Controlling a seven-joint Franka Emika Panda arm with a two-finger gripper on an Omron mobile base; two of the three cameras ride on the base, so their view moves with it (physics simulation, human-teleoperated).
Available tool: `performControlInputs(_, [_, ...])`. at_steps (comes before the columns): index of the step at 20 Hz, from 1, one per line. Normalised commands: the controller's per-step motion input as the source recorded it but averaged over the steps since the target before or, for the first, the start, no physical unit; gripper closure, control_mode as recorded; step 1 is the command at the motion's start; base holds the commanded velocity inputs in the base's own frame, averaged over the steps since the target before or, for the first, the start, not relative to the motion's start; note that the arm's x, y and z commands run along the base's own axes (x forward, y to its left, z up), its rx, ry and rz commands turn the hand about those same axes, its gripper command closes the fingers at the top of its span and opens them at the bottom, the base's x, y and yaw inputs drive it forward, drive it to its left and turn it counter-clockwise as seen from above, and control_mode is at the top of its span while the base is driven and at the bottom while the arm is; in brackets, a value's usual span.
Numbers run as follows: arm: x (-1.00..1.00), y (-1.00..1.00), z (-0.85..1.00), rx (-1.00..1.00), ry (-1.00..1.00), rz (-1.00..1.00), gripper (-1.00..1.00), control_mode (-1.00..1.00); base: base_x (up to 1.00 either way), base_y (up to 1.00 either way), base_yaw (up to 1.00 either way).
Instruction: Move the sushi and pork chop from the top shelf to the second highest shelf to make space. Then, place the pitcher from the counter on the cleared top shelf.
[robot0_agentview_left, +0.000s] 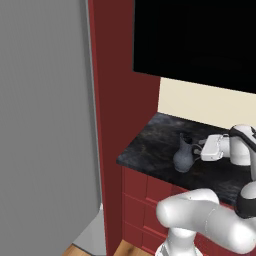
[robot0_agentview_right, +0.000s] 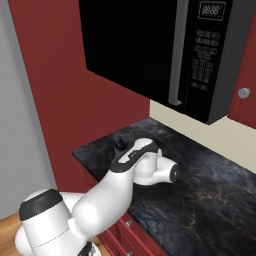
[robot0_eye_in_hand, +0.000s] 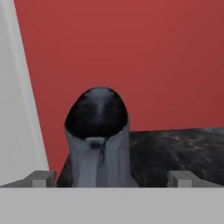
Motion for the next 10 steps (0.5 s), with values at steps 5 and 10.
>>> performControlInputs(5, [0.07,0.00,-0.05,0.00,0.01,0.00,-1.00,-1.00,0.00,0.00,0.00])
performControlInputs(10, [0.04,0.00,-0.03,0.00,0.02,0.00,-1.00,-1.00,0.00,0.00,0.00])
